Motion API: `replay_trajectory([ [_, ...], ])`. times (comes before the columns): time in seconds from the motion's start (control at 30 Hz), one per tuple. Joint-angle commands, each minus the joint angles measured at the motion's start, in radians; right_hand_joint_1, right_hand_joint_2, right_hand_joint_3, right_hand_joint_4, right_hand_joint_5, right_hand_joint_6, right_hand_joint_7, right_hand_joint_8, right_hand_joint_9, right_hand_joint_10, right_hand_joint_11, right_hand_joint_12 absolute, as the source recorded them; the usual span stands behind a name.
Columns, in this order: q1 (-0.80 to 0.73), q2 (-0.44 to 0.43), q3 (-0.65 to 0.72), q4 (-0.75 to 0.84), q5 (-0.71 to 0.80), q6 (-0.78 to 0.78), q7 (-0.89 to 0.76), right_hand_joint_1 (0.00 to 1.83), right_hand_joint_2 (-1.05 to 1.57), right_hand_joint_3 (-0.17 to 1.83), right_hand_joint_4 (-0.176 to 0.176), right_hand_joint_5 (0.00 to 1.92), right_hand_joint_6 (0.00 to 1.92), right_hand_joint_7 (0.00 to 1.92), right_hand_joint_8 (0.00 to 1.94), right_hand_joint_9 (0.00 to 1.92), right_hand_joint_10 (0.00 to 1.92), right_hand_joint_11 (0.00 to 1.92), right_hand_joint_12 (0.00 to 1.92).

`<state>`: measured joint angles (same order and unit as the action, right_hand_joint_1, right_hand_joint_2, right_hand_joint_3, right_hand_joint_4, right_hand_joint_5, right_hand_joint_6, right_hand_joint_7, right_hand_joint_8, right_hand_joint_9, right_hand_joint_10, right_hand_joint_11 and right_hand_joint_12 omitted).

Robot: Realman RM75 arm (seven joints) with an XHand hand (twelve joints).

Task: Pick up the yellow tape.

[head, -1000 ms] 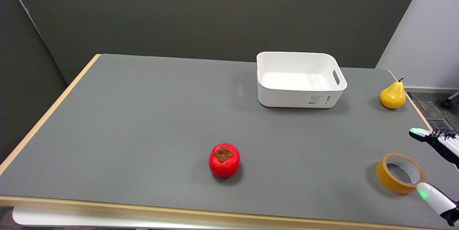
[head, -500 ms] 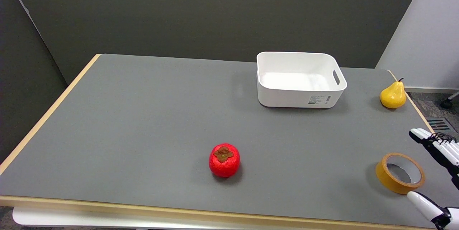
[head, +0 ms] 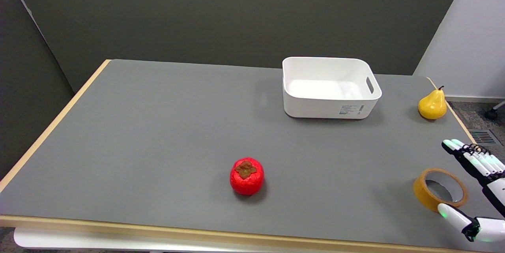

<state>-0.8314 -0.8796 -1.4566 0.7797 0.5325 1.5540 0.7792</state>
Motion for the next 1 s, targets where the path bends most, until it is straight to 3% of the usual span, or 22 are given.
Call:
replay_trajectory([
  [0.03, 0.050, 0.003, -0.006, -0.037, -0.014, -0.091, -0.060, 0.29, 0.47, 0.92, 0.070, 0.00, 0.14, 0.02, 0.18, 0.01, 0.51, 0.03, 1.05],
  [1.0, 0.115, -0.015, -0.039, -0.112, -0.037, -0.165, -0.070, 0.26, 0.47, 0.91, 0.067, 0.00, 0.14, 0.02, 0.18, 0.01, 0.51, 0.03, 1.05],
])
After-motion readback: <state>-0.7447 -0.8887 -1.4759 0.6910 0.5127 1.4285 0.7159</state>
